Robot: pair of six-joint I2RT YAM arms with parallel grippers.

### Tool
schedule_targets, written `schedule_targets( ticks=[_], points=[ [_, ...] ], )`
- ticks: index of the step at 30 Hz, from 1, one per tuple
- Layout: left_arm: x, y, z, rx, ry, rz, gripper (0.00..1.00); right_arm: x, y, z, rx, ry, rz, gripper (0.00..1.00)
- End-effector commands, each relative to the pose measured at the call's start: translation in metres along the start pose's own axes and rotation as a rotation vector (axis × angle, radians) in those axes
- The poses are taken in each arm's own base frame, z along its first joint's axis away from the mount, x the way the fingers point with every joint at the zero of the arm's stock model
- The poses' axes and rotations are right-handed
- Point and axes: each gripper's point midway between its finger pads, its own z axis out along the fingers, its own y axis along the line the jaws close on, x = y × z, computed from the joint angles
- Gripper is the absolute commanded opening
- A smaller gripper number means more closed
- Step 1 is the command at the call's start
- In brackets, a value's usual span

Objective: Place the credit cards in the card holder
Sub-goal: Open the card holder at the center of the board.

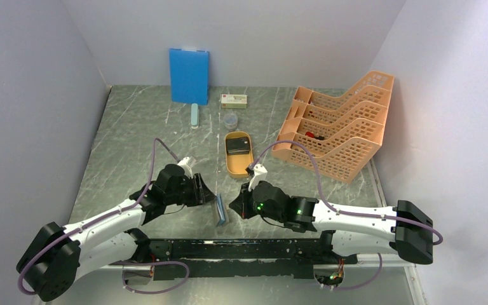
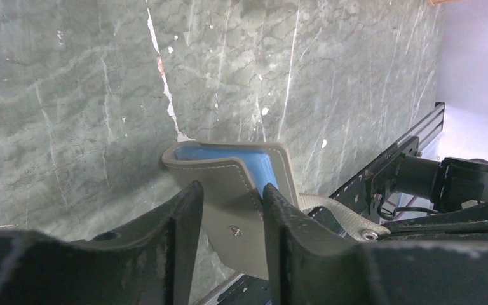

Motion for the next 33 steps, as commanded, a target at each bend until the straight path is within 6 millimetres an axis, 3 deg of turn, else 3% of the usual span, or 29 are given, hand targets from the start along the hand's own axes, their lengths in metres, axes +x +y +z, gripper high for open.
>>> schedule_targets(
  ticks=[1, 7, 14, 21, 29, 33],
  points=[
    [-0.001, 0.009, -0.001, -0.053, -0.006, 0.031, 0.38, -0.009, 0.005, 0.0, -0.009, -0.032, 0.01, 0.0],
    [0.008, 0.027, 0.0, -0.113, 0.015, 0.039, 0.06, 0.002, -0.006, 0.001, 0.017, -0.017, 0.036, 0.0],
    [0.013, 0.035, -0.002, -0.125, 0.014, 0.043, 0.05, 0.009, -0.021, 0.002, 0.079, -0.015, 0.064, 0.0],
    [0.023, 0.048, -0.005, -0.157, 0.024, 0.041, 0.05, 0.029, -0.053, -0.002, 0.213, 0.022, 0.116, 0.0],
    [0.03, 0.057, -0.008, -0.175, 0.029, 0.033, 0.05, 0.037, -0.063, -0.007, 0.246, 0.036, 0.142, 0.01],
    [0.03, 0.058, -0.009, -0.178, 0.024, 0.029, 0.05, 0.035, -0.058, -0.01, 0.224, 0.034, 0.148, 0.34]
  ],
)
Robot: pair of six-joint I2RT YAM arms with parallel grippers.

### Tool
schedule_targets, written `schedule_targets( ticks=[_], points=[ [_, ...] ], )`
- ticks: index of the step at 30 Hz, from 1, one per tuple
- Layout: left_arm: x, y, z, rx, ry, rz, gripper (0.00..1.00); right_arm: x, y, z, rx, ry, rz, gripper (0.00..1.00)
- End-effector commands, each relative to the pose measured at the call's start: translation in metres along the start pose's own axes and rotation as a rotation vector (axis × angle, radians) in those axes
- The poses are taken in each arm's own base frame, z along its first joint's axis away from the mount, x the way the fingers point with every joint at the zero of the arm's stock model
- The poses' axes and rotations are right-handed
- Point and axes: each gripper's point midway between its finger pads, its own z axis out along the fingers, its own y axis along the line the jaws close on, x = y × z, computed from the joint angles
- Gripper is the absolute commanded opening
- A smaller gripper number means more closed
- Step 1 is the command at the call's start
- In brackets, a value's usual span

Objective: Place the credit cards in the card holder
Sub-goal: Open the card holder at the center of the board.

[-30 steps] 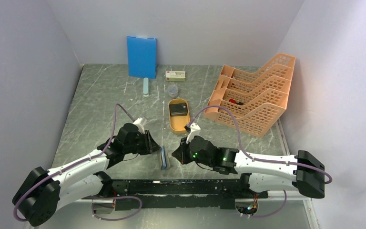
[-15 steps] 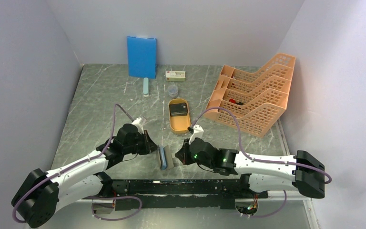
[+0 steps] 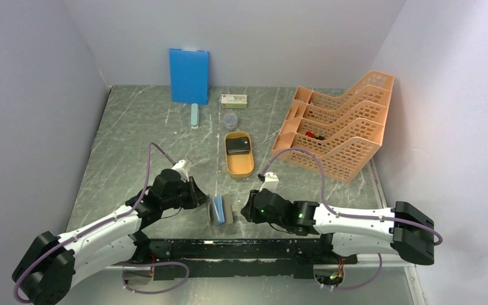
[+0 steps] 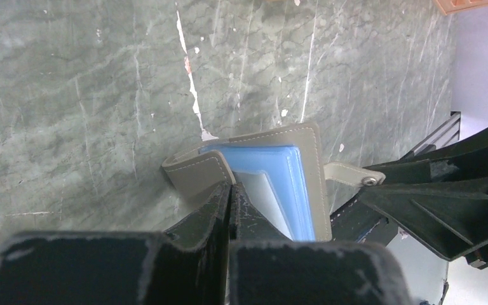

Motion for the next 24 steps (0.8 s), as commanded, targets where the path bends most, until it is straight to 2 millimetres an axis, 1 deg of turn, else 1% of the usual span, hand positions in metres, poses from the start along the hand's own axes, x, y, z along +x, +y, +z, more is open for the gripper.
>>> schedule_targets(
  ticks=[1, 3, 5, 8, 10, 12, 16, 19, 21, 22, 23, 24],
  points=[
    [0.031, 0.043, -0.004, -0.151, 0.083, 0.005, 0.05, -0.004, 0.001, -0.006, -0.008, -0.018, 0.025, 0.4],
    [0.031, 0.044, -0.004, -0.156, 0.081, 0.005, 0.05, -0.008, 0.007, -0.01, -0.032, -0.02, 0.029, 0.5],
    [0.031, 0.045, -0.004, -0.159, 0.082, 0.002, 0.05, -0.015, 0.014, -0.015, -0.046, -0.029, 0.026, 0.56],
    [0.033, 0.046, -0.004, -0.159, 0.082, -0.005, 0.05, -0.027, 0.031, -0.024, -0.096, -0.037, 0.008, 0.6],
    [0.033, 0.046, -0.004, -0.156, 0.079, -0.009, 0.05, -0.035, 0.047, -0.03, -0.148, -0.044, -0.005, 0.63],
    [0.032, 0.045, -0.004, -0.153, 0.076, -0.01, 0.05, -0.039, 0.063, -0.034, -0.202, -0.036, -0.016, 0.69],
    [0.031, 0.044, -0.005, -0.151, 0.073, -0.011, 0.05, -0.033, 0.085, -0.031, -0.281, 0.016, -0.034, 0.81],
    [0.031, 0.043, -0.005, -0.148, 0.072, -0.012, 0.05, -0.025, 0.092, -0.023, -0.311, 0.045, -0.042, 0.83],
    [0.031, 0.043, -0.005, -0.146, 0.074, -0.012, 0.05, -0.019, 0.098, -0.018, -0.327, 0.069, -0.063, 0.88],
    [0.032, 0.043, -0.005, -0.147, 0.076, -0.015, 0.05, -0.016, 0.102, -0.016, -0.338, 0.078, -0.075, 0.92],
    [0.032, 0.043, -0.005, -0.146, 0.077, -0.014, 0.05, -0.014, 0.105, -0.012, -0.341, 0.086, -0.087, 0.93],
    [0.032, 0.043, -0.005, -0.147, 0.077, -0.014, 0.05, -0.01, 0.105, -0.007, -0.327, 0.1, -0.099, 0.94]
  ],
)
